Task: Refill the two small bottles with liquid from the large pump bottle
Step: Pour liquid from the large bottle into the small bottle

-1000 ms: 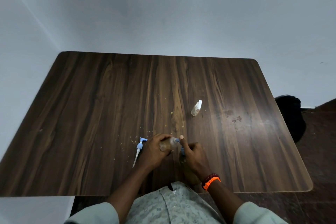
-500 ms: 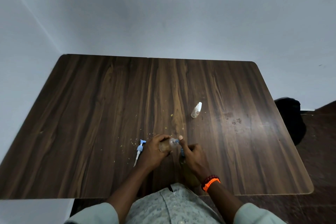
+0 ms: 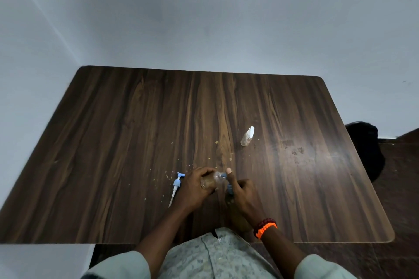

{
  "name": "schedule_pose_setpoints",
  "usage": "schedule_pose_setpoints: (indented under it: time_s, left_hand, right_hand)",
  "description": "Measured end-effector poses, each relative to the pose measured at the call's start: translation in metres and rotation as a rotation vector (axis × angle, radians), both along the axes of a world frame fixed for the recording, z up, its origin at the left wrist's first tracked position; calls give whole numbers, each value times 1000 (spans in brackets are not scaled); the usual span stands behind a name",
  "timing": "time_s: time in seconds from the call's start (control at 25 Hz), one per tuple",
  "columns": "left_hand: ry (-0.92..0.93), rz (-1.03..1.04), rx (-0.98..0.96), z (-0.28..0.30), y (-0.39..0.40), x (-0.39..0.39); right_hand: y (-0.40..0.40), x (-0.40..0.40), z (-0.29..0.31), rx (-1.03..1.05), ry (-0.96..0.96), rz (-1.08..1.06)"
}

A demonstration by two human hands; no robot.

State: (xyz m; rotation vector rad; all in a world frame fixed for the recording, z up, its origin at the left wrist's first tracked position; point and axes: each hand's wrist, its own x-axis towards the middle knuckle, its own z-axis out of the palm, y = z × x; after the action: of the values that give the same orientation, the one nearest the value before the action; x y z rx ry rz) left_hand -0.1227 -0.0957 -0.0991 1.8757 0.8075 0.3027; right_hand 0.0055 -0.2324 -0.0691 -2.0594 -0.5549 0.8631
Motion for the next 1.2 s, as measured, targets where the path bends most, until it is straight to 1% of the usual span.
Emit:
schedule_pose_setpoints:
  time_s: [0.2,0.44,0.64,0.76,0.96,1.12,1.2]
  left_hand:
    - [5,-5,19,2,-2,0]
    - [6,0,-13,2,0,-1]
    - [18,-22,9,-3,0,-1]
    - [-1,-2,-16,-4,-1,-1]
    - [-11,6,-3,-1,-1,-2]
    - [16,-6,7,-3,-3,-2]
    - [-2,3,-11,-3,-4,-1]
  right_hand:
    - [0,0,-4,7,-40,30]
    - [2,0,-3,-25,1,-23]
    - [-1,1,-2,-40,-32,3]
    - [-1,1,-6,-59,-48,-14]
    - [0,-3,9,-48,8,-4]
    - [-1,-3,20,-81,-48,27]
    - [0,-3,18,-81,-30,13]
